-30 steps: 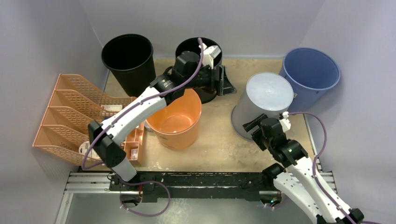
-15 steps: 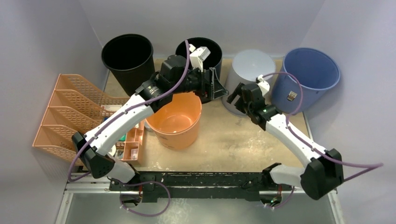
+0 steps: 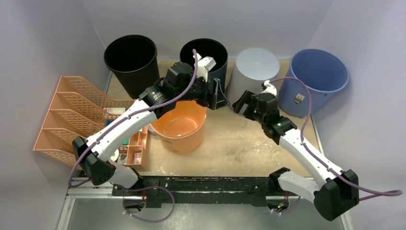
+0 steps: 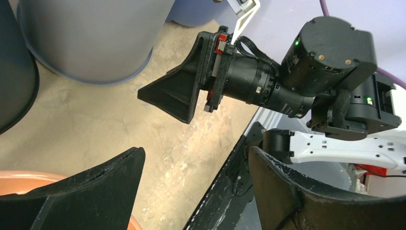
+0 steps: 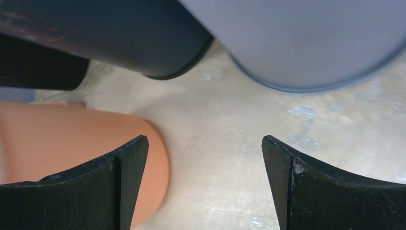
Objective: Turn the large container upside down
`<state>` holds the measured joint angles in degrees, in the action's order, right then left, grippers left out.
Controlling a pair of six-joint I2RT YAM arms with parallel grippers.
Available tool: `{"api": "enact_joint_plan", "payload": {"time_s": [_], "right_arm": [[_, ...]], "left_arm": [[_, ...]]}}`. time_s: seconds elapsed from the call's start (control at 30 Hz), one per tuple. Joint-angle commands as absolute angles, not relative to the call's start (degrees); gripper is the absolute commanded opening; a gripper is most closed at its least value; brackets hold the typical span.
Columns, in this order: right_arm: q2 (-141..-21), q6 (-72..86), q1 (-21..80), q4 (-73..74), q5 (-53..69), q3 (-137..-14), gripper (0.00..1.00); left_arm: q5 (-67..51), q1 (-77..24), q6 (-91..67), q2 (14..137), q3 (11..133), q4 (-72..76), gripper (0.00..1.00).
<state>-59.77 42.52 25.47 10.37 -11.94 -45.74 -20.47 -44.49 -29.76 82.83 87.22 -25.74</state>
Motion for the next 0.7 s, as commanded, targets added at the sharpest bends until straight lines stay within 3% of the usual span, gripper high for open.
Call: {"api": "enact_joint_plan", "payload": {"time_s": [0.0, 0.33, 0.67], "right_arm": [[-62.6, 42.5, 26.3, -3.6, -1.2, -44.9, 0.91], [-75.4, 41.1, 26.3, -4.7, -4.0, -51.4, 0.92], [-80.2, 39.9, 26.0, -4.9, -9.9, -55.0, 0.94]], "left_arm": [[-18.9, -44.6, -27.8, 80.0, 85.4, -23.5, 0.80], [-11.6, -44.6, -30.4, 75.9, 80.7, -23.7, 0.80], [-12.2, -44.5, -32.1, 74.8, 78.6, -22.6, 0.80]]}}
